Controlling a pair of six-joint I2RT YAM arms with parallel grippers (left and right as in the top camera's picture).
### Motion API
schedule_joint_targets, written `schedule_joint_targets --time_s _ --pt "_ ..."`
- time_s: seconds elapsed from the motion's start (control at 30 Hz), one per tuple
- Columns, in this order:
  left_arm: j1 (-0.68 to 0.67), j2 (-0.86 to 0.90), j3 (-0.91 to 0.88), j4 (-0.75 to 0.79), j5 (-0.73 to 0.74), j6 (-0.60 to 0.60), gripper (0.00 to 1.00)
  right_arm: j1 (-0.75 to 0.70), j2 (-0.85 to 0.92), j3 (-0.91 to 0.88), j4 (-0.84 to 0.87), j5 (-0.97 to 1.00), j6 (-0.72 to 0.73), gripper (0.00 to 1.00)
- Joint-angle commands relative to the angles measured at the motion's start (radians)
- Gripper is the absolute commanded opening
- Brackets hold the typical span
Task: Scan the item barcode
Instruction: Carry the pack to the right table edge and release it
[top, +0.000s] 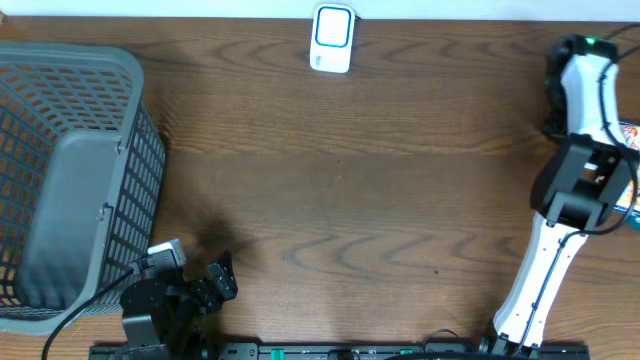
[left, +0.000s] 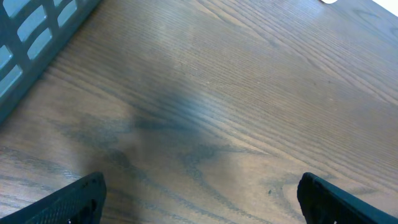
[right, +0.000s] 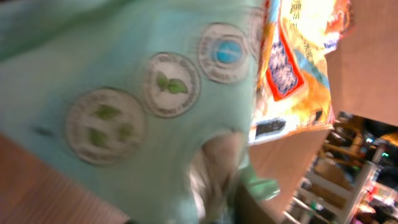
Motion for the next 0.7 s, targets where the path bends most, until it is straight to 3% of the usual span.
schedule_joint_targets --time_s 0.0,0.03,0.3,0.67 --pt "0.004 -0.002 0.001 0.0 0.012 0.013 0.98 -0.025 -0.023 0.003 0.013 -0.071 -0.01 0.89" --pt "0.004 -0.002 0.001 0.0 0.012 0.013 0.98 -0.029 -0.026 0.003 0.013 -0.091 -0.02 0.99" --pt "0.004 -0.002 0.001 0.0 0.012 0.013 0.98 -0.002 -0.187 0.003 0.023 -0.246 -0.056 0.99" --pt "0.004 -0.002 0.001 0.0 0.012 0.013 0.98 0.077 -0.693 0.003 0.011 -0.58 -0.145 0.99"
